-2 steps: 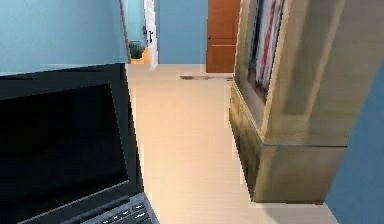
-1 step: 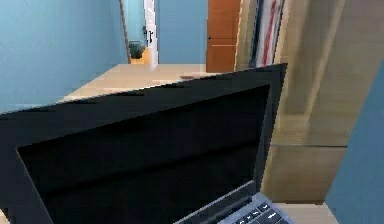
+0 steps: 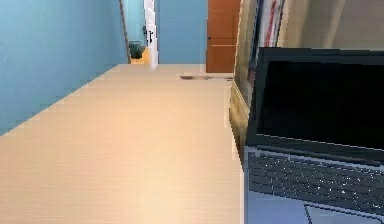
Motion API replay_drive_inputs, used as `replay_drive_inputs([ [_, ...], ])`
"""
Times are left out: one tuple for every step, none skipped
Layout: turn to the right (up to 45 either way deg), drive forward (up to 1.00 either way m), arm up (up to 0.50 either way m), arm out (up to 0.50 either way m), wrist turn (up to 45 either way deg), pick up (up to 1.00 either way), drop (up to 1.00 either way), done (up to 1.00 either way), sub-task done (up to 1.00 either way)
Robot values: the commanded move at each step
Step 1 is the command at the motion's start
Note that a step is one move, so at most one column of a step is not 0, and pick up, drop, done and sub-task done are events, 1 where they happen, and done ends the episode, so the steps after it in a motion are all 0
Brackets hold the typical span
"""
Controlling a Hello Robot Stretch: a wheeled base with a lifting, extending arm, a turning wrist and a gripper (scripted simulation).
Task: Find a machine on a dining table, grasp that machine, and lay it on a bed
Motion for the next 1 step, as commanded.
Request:
replay_drive_inputs([
  [0.0,0.00,0.00,0.00,45.0,0.00,0.00,0.00,0.00],
])
